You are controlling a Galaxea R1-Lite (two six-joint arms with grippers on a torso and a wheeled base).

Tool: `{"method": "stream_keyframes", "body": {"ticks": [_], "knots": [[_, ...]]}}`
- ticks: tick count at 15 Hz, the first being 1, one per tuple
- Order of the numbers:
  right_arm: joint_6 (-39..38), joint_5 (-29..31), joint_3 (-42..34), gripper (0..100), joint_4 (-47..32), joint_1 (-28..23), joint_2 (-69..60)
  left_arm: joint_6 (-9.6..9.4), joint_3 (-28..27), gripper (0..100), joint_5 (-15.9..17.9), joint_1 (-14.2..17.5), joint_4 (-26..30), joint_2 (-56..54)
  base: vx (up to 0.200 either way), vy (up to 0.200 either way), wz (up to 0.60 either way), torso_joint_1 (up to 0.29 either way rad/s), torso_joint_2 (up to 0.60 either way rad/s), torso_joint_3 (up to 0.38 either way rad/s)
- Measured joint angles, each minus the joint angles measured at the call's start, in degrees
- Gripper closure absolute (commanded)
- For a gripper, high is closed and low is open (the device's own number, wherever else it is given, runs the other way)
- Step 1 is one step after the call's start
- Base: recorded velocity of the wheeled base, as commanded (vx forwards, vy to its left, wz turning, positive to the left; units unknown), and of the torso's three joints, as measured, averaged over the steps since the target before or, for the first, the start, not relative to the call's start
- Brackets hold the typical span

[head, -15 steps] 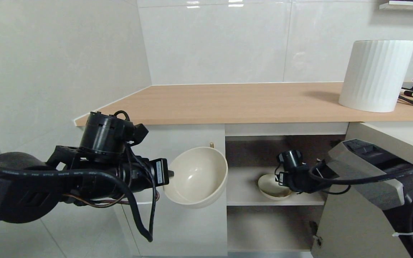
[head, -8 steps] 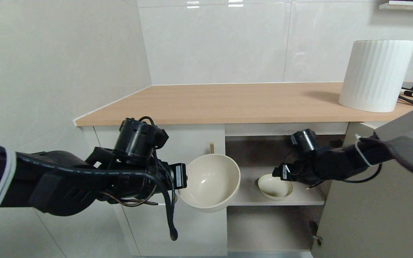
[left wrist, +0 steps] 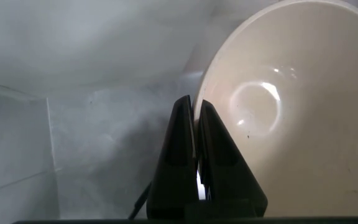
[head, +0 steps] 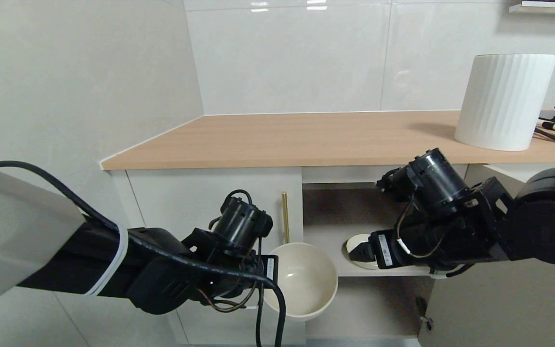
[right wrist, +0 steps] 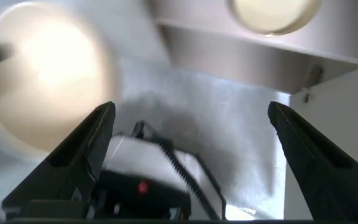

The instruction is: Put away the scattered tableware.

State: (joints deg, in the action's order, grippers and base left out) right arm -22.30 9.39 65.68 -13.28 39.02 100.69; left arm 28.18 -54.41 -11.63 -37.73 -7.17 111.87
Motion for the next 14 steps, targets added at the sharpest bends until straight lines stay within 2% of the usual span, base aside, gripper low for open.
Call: {"method": "stream_keyframes", "body": {"ticks": [4, 12, 13, 14], "knots": [[-0.1, 0.7, -1.1, 0, 0.3, 3.3, 2.4, -0.07, 0.2, 100, -1.7, -1.9, 0.1, 0.4, 0.0, 0.0, 0.0, 0.0, 0.0, 0.0], [-2.2, 0.9, -0.8, 0, 6.1, 3.6, 10.5, -0.05, 1.1, 100, -1.9, -3.6, 0.1, -1.0, 0.0, 0.0, 0.0, 0.0, 0.0, 0.0], [-2.4, 0.9, -0.8, 100, 6.3, 3.6, 11.0, -0.05, 1.1, 100, -1.9, -3.7, 0.1, -1.1, 0.0, 0.0, 0.0, 0.0, 0.0, 0.0], [-2.4, 0.9, -0.8, 100, 6.4, 3.6, 11.3, -0.05, 1.2, 100, -1.9, -3.7, 0.1, -1.2, 0.0, 0.0, 0.0, 0.0, 0.0, 0.0]]}}
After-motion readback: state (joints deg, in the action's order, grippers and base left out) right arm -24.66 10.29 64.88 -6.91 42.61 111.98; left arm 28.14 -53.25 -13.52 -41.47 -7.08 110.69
